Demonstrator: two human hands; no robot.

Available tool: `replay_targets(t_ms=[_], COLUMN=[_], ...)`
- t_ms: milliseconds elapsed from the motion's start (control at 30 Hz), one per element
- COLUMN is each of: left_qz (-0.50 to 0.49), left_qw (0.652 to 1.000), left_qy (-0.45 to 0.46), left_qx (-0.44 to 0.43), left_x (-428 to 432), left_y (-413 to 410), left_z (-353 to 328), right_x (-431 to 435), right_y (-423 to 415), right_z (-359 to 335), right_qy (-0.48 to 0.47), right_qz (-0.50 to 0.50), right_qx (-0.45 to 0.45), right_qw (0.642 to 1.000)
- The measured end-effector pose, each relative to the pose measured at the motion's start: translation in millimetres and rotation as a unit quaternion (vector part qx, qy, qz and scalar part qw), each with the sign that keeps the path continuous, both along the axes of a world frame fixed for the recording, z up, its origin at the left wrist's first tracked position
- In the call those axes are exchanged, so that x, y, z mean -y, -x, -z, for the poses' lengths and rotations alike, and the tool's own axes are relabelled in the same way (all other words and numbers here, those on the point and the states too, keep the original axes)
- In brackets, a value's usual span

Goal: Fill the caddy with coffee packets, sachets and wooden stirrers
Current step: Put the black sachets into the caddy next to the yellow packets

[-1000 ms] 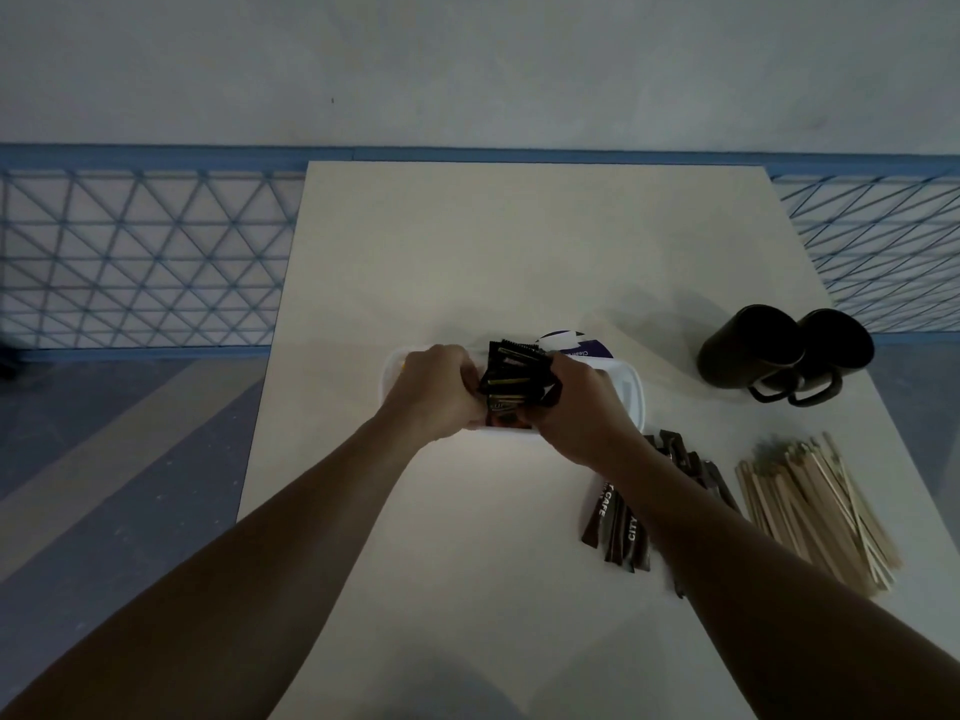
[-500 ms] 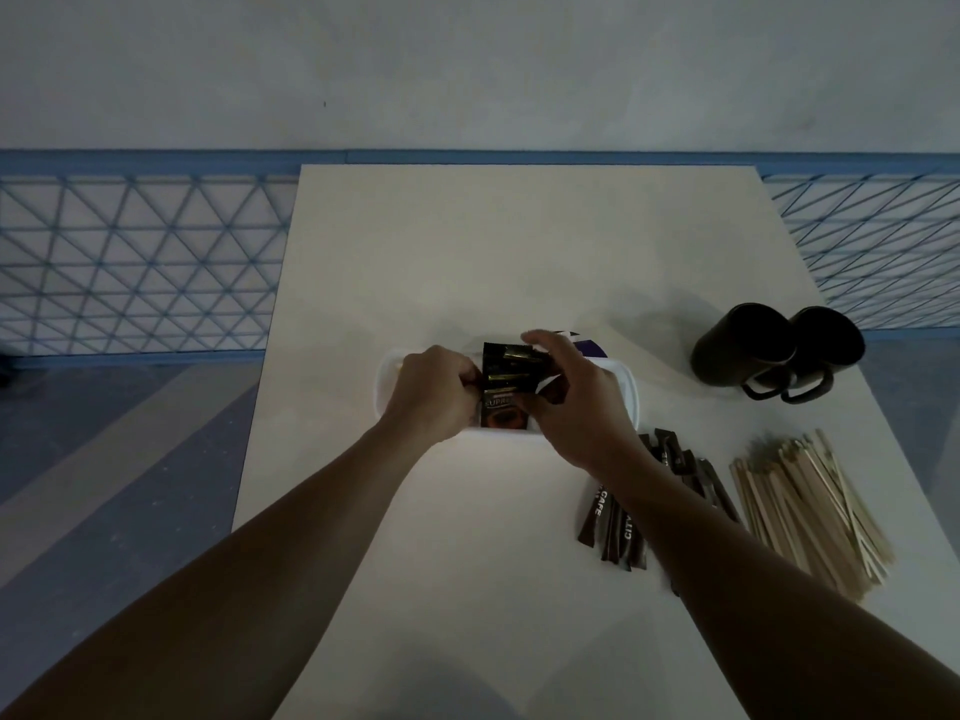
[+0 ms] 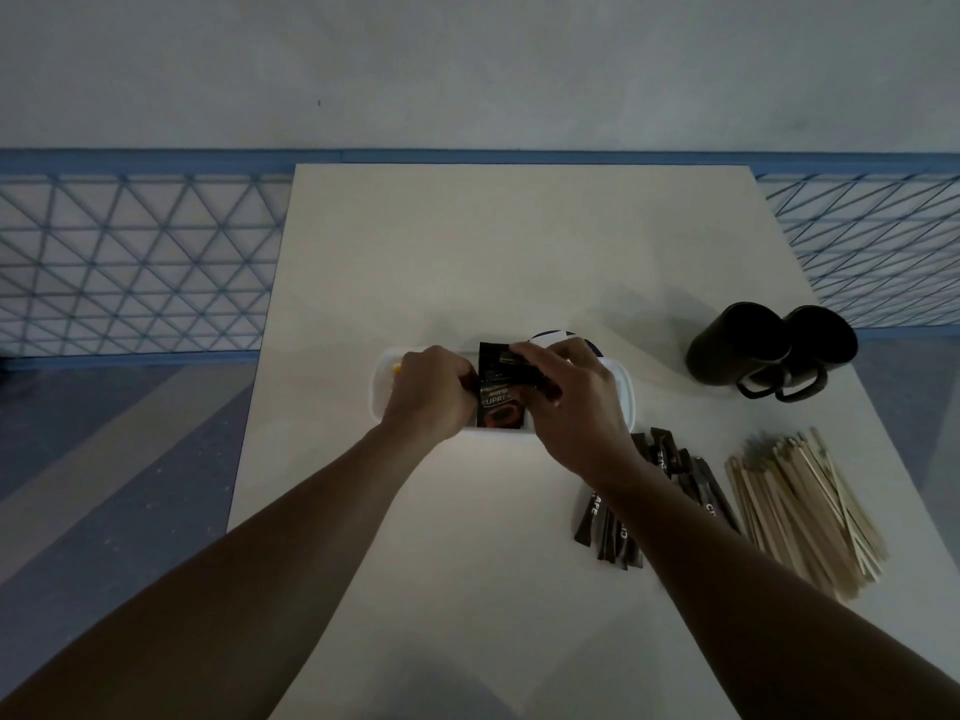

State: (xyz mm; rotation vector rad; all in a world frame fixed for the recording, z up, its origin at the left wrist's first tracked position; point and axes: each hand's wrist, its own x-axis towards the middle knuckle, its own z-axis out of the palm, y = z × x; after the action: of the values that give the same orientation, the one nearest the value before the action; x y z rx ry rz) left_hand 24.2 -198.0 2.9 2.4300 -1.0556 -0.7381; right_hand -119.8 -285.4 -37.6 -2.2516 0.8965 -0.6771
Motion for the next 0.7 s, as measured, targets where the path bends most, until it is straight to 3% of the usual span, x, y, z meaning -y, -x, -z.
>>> replay_targets(t_ms=[167, 533, 700], left_qz=[0.03, 0.033, 0.032], left_qw=[0.999, 0.998, 0.999], left_qy=[-0.026, 0.028, 0.015], left_qx=[0.008, -0.051, -0.033], left_x=[2.4, 0.7, 0.8], left_y=[-2.2, -9.2, -5.6], left_z=[-4.3, 3.6, 12.3], right_x=[1.2, 0.1, -2.6], right_y=[-4.3, 1.2, -1.0], right_z=[2.1, 5.5, 7.8], right_qy=[0.016, -0.024, -0.015], right_qz=[-0.008, -0.036, -0.055], right_qx=[-0.006, -0.034, -0.06], right_qw=[1.0, 0.998, 0.997])
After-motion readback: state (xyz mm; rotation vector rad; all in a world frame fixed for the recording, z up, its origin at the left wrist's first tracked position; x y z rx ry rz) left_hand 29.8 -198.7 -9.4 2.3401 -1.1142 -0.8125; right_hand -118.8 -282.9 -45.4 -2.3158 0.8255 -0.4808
